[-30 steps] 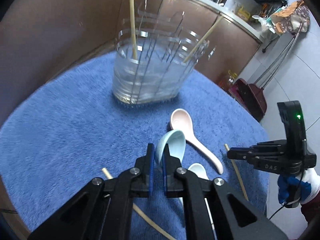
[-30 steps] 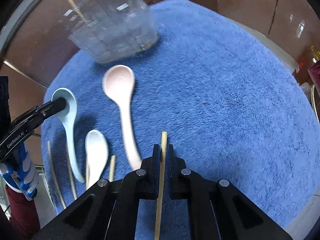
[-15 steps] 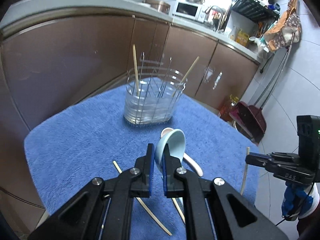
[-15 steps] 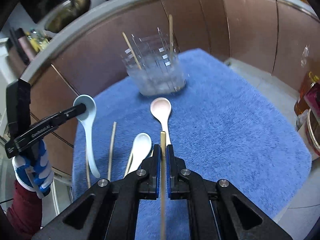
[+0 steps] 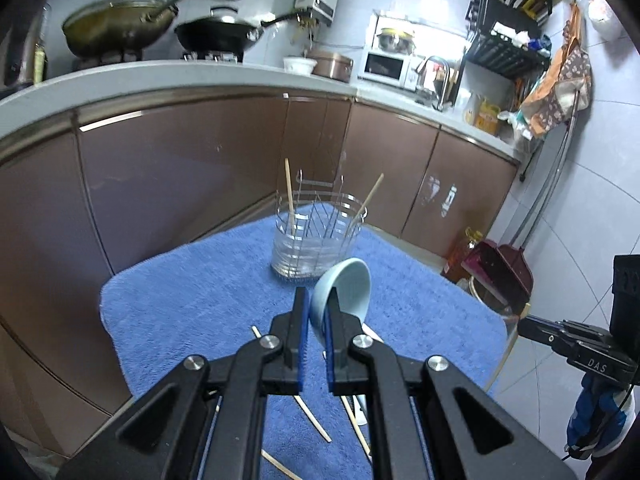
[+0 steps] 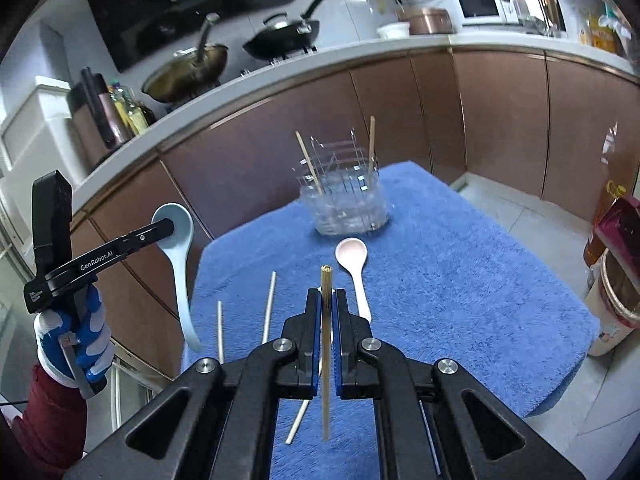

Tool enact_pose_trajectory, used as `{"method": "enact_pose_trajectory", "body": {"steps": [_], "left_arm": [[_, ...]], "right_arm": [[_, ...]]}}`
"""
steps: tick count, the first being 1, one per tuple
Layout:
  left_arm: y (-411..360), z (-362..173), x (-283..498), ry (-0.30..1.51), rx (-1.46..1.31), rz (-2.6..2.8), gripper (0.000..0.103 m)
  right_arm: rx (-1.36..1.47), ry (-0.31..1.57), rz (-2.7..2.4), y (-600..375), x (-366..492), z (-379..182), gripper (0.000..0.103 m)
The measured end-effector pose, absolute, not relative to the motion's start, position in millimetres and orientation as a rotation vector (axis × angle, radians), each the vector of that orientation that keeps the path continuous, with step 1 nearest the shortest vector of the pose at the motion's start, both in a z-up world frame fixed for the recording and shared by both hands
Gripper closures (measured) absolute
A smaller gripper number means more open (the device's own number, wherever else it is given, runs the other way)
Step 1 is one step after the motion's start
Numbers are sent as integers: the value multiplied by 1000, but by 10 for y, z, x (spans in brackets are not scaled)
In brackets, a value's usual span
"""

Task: Organize utensils
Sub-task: 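Lift the blue spoon and chopstick and carry both over the holder, then insert the spoon and chopstick into the holder and open both tools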

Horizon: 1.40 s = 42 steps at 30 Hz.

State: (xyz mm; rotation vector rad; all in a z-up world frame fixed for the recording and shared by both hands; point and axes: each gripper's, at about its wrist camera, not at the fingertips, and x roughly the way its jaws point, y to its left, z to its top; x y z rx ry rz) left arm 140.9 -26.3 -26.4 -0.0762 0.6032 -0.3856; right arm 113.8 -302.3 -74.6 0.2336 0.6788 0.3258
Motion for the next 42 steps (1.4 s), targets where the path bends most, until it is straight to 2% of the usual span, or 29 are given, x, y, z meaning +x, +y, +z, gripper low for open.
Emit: {"method": "enact_pose_trajectory", "body": {"steps": [11, 21, 32, 42], "left_arm": [[-281, 133, 1099, 459, -71, -323, 97], [-402, 412, 2093, 367, -149, -224, 97], [-869, 161, 3365, 298, -131, -98, 97], [-1144, -453, 3845, 273, -94, -37, 97]], "right_arm": [[209, 535, 356, -2950, 858, -286, 98], [193, 387, 388, -2865, 1593, 298, 98], [176, 244, 375, -2845, 2763, 598, 98], [159, 243, 310, -2777, 3560, 137, 98]]}}
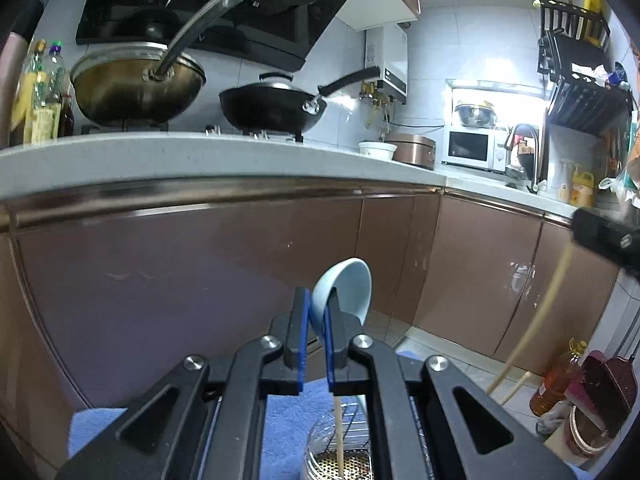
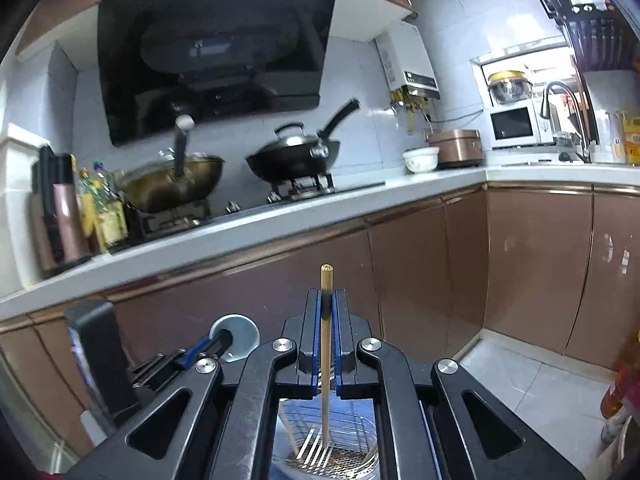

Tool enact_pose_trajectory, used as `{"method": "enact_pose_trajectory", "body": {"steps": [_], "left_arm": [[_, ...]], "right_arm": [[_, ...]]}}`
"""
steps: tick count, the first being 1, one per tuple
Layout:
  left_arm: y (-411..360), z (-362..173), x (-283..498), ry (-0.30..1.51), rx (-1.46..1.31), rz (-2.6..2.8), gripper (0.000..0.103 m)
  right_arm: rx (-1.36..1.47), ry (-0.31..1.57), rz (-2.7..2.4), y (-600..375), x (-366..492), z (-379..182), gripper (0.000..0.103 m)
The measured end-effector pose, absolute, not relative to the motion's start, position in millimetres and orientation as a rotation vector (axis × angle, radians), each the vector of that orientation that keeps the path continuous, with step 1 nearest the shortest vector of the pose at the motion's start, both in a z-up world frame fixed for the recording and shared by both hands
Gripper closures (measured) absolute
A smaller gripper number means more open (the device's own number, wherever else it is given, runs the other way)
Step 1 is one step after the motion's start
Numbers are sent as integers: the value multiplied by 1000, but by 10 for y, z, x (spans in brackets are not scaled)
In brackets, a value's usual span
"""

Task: Organize utensils
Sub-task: 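Insert the spoon and chopstick into the holder and open both tools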

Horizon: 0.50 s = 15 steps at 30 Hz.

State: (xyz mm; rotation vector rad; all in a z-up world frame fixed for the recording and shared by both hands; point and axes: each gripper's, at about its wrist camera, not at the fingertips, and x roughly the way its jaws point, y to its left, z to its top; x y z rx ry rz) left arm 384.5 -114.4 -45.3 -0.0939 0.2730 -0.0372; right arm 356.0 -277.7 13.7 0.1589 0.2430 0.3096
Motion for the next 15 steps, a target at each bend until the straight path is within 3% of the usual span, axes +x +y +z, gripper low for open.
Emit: {"method": "enact_pose_trajectory", "body": {"steps": [13, 15], "left_arm": [[-1215, -941, 3905, 289, -92, -60, 93], [-1200, -937, 3881, 310, -111, -88, 80]], "right_arm": [[135, 382, 273, -2662, 3787, -632, 96], [129, 393, 273, -2659, 3731, -636, 89]]}}
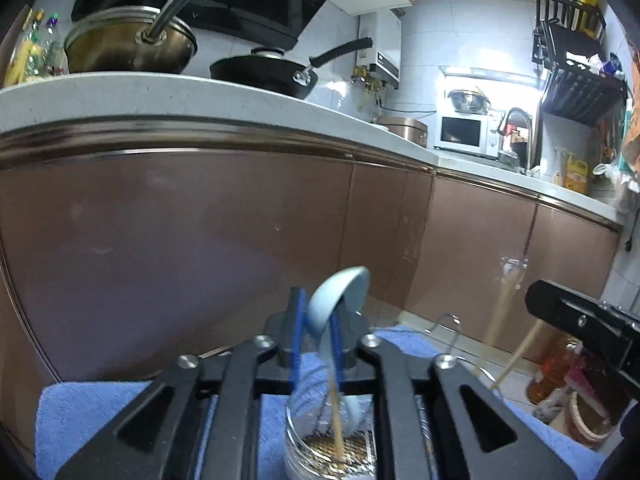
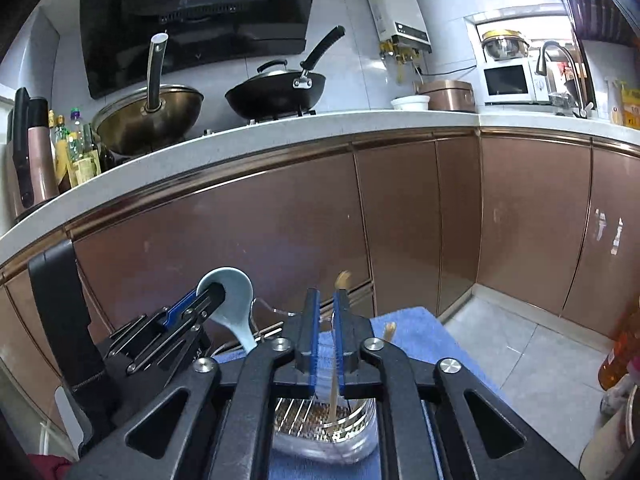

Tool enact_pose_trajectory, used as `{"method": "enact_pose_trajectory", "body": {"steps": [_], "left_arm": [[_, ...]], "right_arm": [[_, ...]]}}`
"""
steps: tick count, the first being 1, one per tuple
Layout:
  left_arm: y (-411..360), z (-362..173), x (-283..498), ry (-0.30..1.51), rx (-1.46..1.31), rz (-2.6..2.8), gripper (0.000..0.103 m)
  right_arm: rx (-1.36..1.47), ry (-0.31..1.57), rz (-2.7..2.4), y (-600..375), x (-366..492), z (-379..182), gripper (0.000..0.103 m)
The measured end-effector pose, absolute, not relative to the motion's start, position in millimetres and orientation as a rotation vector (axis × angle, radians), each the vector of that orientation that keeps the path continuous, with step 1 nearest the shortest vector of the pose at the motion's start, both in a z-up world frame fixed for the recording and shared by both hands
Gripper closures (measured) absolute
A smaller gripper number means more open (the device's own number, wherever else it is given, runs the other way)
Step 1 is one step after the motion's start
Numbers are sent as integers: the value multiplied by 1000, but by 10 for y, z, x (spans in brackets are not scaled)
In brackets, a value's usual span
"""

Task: Organize utensils
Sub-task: 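Insert the spoon and chopstick into the holder and open both tools, then raise both open tools away from the holder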

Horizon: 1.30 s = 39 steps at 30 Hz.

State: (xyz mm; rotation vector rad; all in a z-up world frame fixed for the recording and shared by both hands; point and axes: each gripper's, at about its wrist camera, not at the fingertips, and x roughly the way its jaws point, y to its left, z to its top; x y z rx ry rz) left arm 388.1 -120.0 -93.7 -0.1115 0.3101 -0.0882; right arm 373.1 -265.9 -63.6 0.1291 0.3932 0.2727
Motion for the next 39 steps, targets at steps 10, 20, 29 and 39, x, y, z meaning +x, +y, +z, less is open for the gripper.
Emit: {"method": "enact_pose_trajectory", "body": {"steps": [10, 20, 29, 39], "left_arm": [[-1088, -554, 3435, 303, -101, -129, 64], [-749, 150, 2538, 251, -43, -103, 55], [-202, 586, 1596, 200, -79, -49, 43], [121, 602, 928, 292, -106, -61, 43]], "right_arm": [[134, 355, 233, -2809, 3229, -290, 79], [139, 278, 199, -3051, 2327, 268, 75], [124, 200, 208, -3043, 1452, 669, 66], [111, 152, 255, -2974, 716, 833, 66]]}}
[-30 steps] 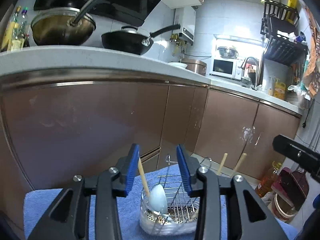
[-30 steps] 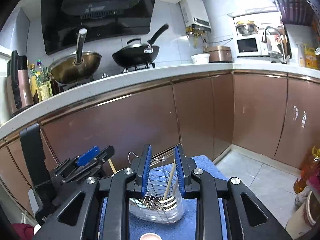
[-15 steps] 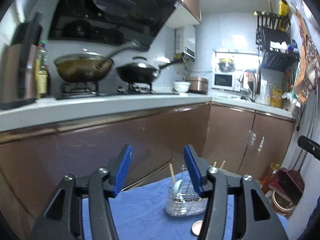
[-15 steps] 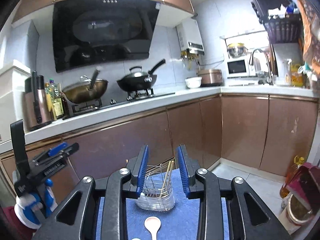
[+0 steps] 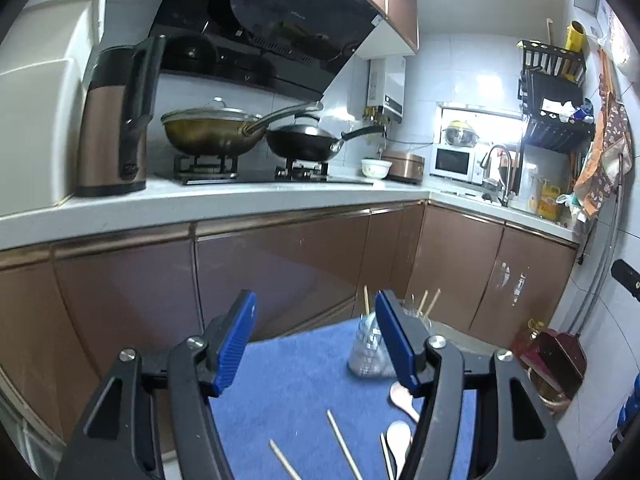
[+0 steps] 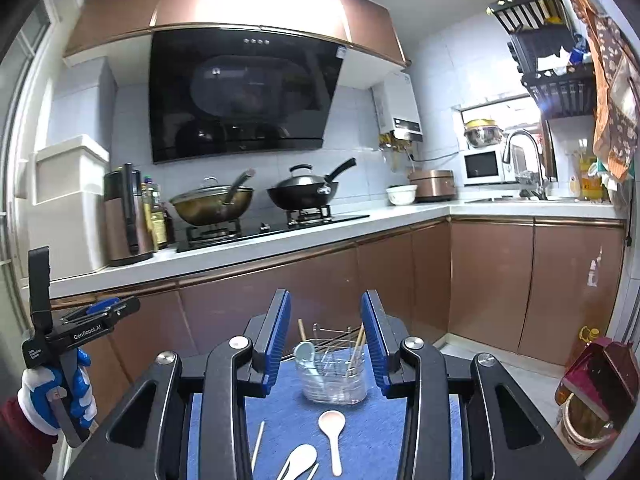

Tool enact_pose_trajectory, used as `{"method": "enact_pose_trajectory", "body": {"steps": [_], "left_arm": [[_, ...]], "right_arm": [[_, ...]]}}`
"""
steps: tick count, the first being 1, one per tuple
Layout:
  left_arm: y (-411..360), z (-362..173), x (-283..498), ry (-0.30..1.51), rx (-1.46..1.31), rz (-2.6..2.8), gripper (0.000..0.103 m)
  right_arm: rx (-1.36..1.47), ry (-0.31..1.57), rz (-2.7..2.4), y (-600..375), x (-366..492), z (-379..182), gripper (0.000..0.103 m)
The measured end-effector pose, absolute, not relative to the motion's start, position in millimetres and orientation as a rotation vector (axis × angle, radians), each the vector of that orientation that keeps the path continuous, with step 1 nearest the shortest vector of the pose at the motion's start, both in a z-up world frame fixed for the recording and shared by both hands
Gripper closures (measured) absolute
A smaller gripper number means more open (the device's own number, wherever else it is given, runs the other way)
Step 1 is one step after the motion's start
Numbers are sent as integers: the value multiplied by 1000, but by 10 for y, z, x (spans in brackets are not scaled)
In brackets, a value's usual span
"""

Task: Organize utensils
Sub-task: 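Raise both open tools away from the holder, then lower the right tool onto the white spoon while the left tool reaches a chopstick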

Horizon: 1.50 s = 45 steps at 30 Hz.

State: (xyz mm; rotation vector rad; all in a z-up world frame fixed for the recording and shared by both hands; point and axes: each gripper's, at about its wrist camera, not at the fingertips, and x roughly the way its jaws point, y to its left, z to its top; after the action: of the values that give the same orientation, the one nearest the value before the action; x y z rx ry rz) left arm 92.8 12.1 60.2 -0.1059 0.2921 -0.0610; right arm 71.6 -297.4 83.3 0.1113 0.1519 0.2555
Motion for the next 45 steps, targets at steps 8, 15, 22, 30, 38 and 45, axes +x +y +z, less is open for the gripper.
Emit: {"method": "enact_pose_trajectory", "body": {"steps": [8, 15, 22, 30, 38, 45], "left_arm": [[201, 404, 713, 391, -157, -62, 43], [125, 197, 754, 472, -198, -101, 43], [-1, -136, 1001, 594, -246, -150, 43], [-113, -634, 1407, 794, -293, -195, 44], [-242, -1233, 1928, 1019, -338, -216, 44], [-243, -1703, 2484, 1171, -382, -203, 54]], "right_arm": [[119, 152, 295, -3029, 515, 725, 65], [150, 188, 287, -3213, 522, 529, 65], [160, 257, 304, -3288, 703, 291, 65], [162, 361, 349, -3317, 984, -54, 65], [142, 563, 521, -3035, 1392, -547, 65], [163, 764, 650, -2684, 1921, -1138, 72]]}}
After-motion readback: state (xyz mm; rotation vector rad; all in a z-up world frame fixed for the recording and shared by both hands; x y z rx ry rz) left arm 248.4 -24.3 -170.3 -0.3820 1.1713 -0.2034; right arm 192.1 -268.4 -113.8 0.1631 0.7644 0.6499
